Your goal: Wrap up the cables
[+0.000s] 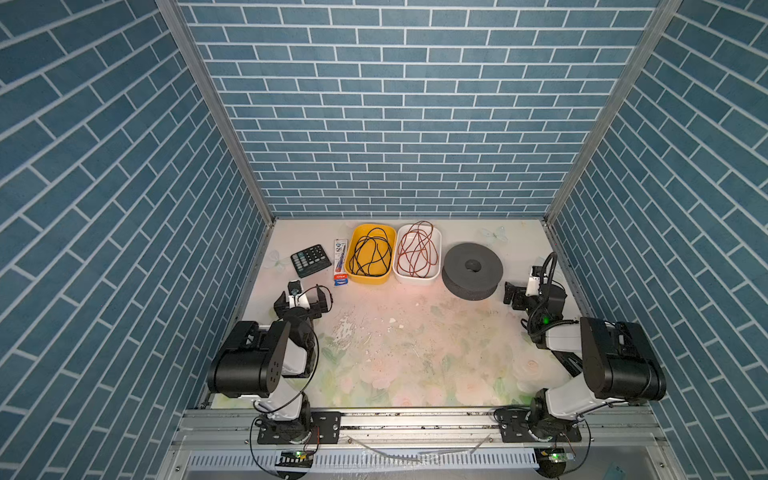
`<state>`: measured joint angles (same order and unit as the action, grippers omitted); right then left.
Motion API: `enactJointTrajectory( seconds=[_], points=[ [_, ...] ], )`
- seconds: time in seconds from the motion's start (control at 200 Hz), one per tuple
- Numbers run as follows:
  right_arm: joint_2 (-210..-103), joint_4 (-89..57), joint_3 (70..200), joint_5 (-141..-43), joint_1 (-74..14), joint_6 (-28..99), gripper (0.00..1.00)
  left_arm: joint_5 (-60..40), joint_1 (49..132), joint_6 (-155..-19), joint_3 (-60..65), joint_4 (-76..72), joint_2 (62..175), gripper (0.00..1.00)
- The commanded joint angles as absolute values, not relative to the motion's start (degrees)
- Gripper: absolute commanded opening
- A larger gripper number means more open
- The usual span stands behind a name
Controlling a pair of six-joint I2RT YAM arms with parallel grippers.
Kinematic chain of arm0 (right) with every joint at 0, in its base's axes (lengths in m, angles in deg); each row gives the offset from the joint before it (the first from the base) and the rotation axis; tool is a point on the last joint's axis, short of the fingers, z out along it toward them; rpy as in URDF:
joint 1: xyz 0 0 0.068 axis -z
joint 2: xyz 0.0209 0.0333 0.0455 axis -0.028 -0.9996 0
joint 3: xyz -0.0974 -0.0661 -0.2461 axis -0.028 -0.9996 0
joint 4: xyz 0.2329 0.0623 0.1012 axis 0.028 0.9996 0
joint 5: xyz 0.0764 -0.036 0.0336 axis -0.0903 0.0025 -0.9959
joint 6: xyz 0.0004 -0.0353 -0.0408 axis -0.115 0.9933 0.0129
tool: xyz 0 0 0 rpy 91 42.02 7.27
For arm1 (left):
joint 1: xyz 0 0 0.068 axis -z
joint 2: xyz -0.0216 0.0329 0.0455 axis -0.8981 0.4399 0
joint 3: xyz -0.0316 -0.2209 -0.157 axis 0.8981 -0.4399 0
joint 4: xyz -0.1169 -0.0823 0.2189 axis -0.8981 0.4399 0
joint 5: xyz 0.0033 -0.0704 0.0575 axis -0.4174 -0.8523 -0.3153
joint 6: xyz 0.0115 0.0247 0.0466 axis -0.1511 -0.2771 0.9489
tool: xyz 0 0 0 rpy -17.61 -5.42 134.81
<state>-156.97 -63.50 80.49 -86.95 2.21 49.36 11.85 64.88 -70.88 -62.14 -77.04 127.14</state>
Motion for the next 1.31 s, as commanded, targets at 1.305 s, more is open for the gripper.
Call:
enactJointTrajectory(
  seconds=[1.305],
  points=[
    [-135.2, -34.6, 88.3, -68.9, -4.7, 42.7, 0.99, 20.8, 68.1, -73.0, -51.1, -34.7, 94.4, 1.00]
  ],
)
